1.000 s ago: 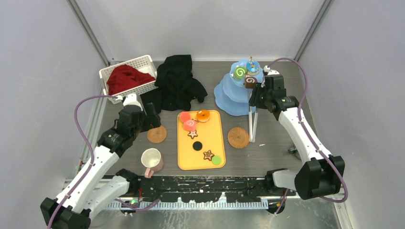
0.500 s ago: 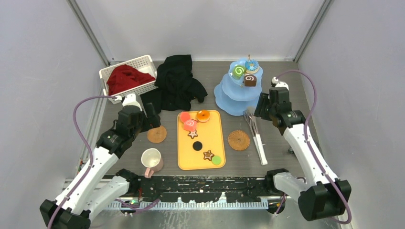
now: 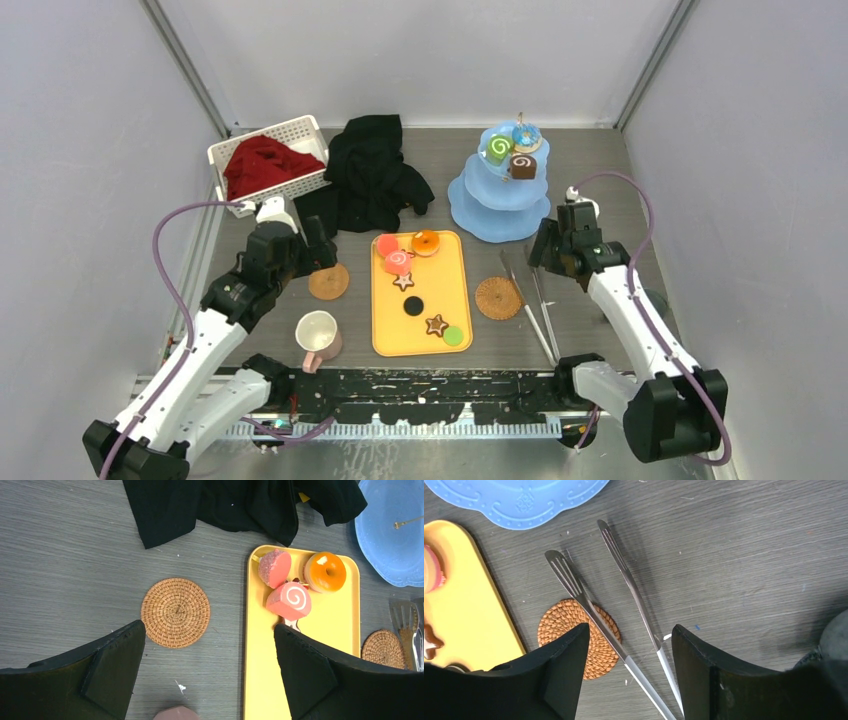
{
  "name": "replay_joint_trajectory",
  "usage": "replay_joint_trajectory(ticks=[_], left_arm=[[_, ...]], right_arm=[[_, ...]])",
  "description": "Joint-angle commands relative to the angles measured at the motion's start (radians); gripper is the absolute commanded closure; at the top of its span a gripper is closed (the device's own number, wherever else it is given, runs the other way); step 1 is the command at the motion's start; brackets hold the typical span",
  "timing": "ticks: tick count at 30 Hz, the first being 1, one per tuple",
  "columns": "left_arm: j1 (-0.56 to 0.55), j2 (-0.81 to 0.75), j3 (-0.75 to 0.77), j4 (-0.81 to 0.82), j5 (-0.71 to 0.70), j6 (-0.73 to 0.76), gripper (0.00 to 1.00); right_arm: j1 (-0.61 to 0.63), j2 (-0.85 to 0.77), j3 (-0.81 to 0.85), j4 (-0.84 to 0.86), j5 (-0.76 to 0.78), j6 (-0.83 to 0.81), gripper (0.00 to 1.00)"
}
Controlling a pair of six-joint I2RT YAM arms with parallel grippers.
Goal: Serve the afternoon tea
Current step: Adjust the clamp at the center of the board.
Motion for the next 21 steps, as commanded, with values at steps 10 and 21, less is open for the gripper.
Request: replay_joint_trajectory(ticks=[10,21], left_arm=[[0.003,-0.025,0.008,0.030,0.006,-0.002,0.01],[0.003,0.005,0.026,0.034,0.015,0.003,0.01]], right_arm=[[-0.006,0.218,-0.011,0.151,-0.041,0.018,0.44],[-0.025,0.262,-0.087,0.209,-0.036,0.063,0.48]])
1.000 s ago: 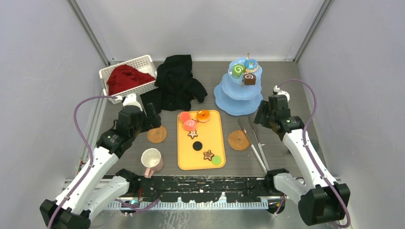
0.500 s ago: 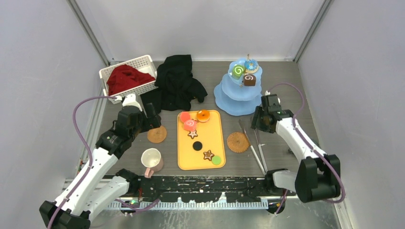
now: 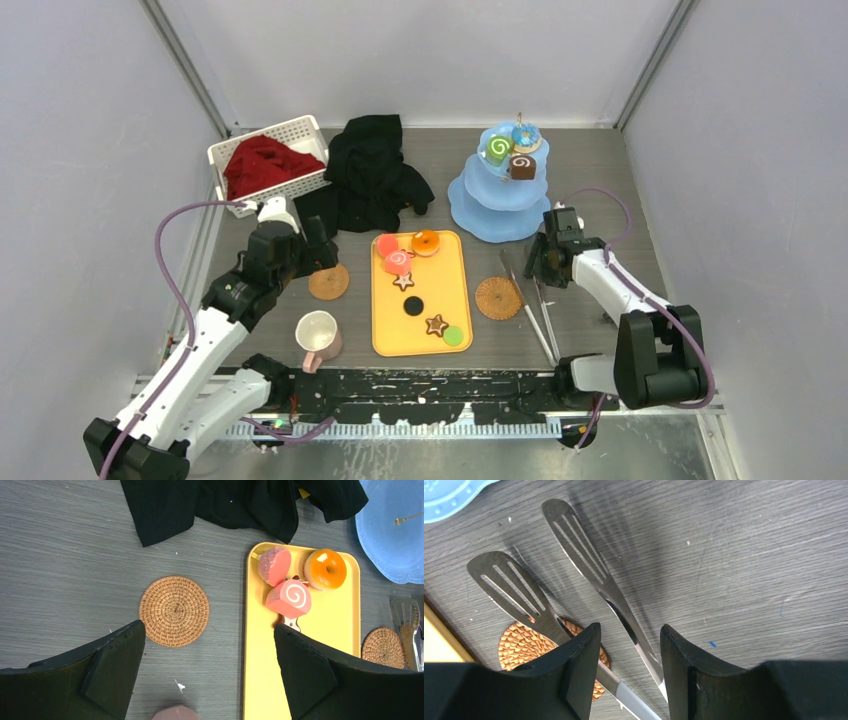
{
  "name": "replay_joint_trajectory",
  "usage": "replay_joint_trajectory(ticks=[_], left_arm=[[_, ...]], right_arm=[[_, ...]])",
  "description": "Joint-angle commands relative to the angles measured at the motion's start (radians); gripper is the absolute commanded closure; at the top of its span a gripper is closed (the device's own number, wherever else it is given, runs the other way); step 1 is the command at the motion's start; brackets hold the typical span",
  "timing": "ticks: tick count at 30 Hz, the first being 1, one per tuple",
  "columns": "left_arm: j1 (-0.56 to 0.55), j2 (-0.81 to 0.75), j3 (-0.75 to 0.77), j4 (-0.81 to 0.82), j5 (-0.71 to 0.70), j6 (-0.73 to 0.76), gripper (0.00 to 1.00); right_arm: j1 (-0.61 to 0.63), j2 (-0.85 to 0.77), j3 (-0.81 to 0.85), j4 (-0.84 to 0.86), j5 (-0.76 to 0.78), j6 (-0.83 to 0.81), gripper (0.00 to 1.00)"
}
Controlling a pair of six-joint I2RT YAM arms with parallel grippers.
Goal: Serve the afternoon tea
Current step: Adjust the clamp at the center of the board.
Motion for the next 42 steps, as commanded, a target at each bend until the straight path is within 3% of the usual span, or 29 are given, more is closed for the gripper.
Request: replay_joint_trajectory(ticks=[1,13,20,23,26,31,35,42], left_arm=[[0.003,0.001,0.025,0.035,0.006,0.001,0.00],[0.003,0.005,0.021,0.032,0.014,-0.009,0.01],[0.003,0.002,0.020,0.031,0.014,-0.019,0.01],[0.003,-0.001,0.017,0.032,0.013,-0.019,0.01],[0.003,0.001,0.015,0.033,0.011,-0.016,0.01],[0.003,0.008,0.020,0.034,0.011,-0.009,0.01],[0.003,0.014,0.017,0.036,0.010,-0.008,0.01],[0.003,0.001,-0.008,0.047,0.017,-0.019,0.00]], right_arm=[[-0.016,0.015,0.001,0.066,-0.003,0.041,0.48],[-0.042,0.065,-0.024,0.119,-0.025,0.061,0.59],[-0.049,0.054,-0.027,0.110,0.021,0.079,0.75],[-0.050,0.036,-0.025,0.090,0.070,0.085,0.89],[-0.053,0.014,-0.021,0.071,0.108,0.100,0.94],[-0.056,-0.023,0.014,0.010,0.253,0.111,0.95],[-0.078,-0.045,0.022,-0.008,0.382,0.123,0.86],[-0.141,-0.004,0.066,0.050,0.325,0.124,0.83]])
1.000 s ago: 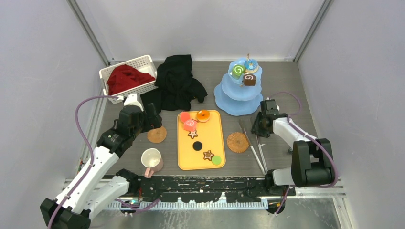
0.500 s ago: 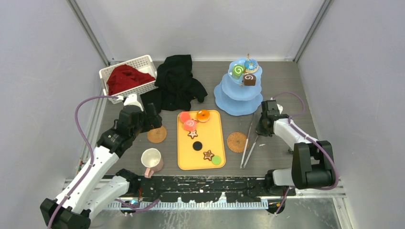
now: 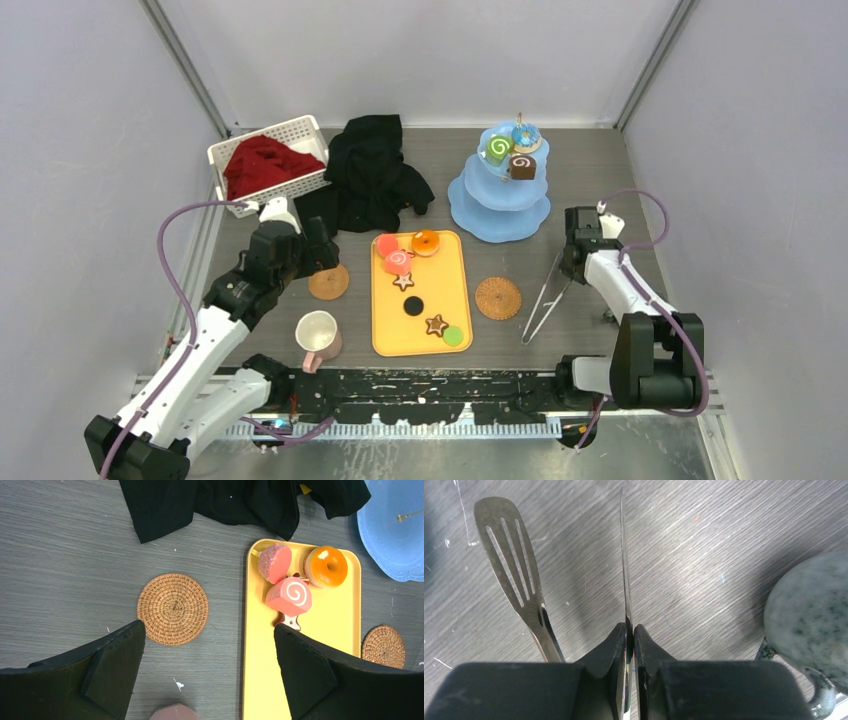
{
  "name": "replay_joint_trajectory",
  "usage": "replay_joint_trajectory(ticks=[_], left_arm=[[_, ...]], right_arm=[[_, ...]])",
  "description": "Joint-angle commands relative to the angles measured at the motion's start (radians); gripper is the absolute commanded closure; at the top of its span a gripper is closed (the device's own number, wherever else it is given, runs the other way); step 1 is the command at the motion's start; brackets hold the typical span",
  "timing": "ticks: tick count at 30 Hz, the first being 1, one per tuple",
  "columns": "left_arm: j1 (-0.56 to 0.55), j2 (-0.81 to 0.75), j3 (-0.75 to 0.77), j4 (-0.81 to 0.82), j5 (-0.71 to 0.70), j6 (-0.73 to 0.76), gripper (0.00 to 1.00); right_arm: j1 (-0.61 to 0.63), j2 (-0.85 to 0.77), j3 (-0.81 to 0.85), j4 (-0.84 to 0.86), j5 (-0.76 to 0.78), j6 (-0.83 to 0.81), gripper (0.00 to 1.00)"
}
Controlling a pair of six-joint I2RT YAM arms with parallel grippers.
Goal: Serve the afternoon tea
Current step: Adjust the clamp at the center of the board, then pick up the clamp from the center of the board.
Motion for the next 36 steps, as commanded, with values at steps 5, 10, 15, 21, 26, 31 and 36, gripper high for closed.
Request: replay_joint_trajectory(ticks=[5,10,15,21,26,31,36], left_arm=[[0.002,-0.012,0.001,0.024,0.009,-0.011,0.01],[0.003,-0.024,-0.007,0.017,0.006,-0.016,0.01],[0.003,-0.021,-0.007,0.016,0.025,-0.009,0.01],[0.003,0.005,-0.005,0.012,0.024,-0.022,0.01],[0.003,0.036,0.009,-0.011,0.006,-0.037,0.01],[0.002,0.032,-0.002,0.015,0.007,-0.046,0.01],[0.003,0.032,-0.017,0.034,0.011,-0.053,0.01]], right_arm=[[-0.017,0.007,0.097,0.064,-0.022,-0.002,0.53],[-0.017,-0.033,0.115,0.026,-0.052,-0.008,0.44],[-0.017,-0.119,0.071,-0.017,-0.153,0.003,0.31],[-0.015,-0.215,-0.031,-0.042,-0.249,0.072,0.20],[-0.008,-0.264,-0.109,-0.050,-0.251,0.131,0.10],[0.068,-0.221,-0.140,-0.035,-0.232,0.167,0.08],[0.169,-0.132,-0.112,-0.042,-0.131,0.206,0.10]])
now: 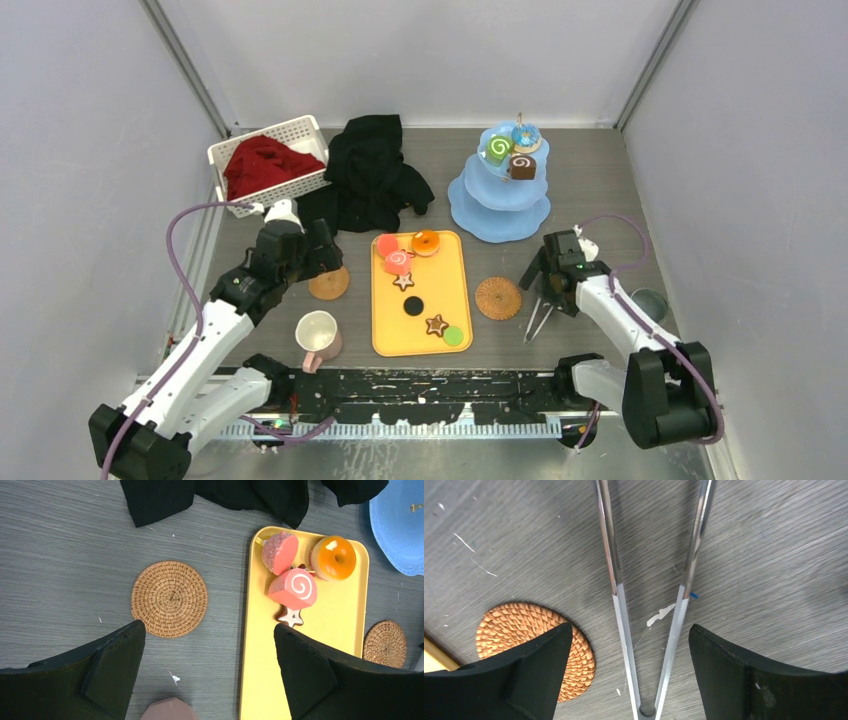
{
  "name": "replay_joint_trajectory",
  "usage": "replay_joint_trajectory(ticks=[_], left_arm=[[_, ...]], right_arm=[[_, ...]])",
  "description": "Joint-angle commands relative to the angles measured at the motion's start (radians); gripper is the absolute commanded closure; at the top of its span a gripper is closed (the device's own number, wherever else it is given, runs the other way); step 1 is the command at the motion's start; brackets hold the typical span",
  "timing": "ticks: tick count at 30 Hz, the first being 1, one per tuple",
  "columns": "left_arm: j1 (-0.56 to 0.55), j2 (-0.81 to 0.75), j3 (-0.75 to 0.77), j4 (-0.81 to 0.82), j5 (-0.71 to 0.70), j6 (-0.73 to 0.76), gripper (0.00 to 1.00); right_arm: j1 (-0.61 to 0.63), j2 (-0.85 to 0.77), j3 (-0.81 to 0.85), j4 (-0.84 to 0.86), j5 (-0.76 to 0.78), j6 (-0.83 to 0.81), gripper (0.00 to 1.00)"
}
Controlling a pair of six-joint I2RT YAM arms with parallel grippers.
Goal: Serve the afternoon tea
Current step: Pick up the clamp from the center of the board.
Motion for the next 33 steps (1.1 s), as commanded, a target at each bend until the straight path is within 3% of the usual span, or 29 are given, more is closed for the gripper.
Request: replay_joint_trajectory(ticks=[1,12,18,26,33], left_arm=[[0.003,-0.012,-0.005,0.039,-0.011,-0.015,0.01],[0.003,-0.059,-0.024,0.030,0.002,-0.020,0.01],[0.003,-0.061,-0.024,0.023,0.012,-0.018,0.01],[0.003,-0.047,-0.014,0.046,0.015,-0.015,0.01],[0.002,-0.029,0.006,0.064,0.023,-0.006,0.01]], right_arm=[[0.051,0.067,0.033,0.014,0.091,0.057,0.11],[0.055,0.167,-0.012,0.122,0.048,0.083,0.33],[0.055,0.146,-0.009,0.125,0.065,0.088,0.57],[0.055,0.034,0.089,0.013,0.091,0.016,0.87],[0.055,-0.077,0.185,-0.136,0.000,-0.057,0.99]])
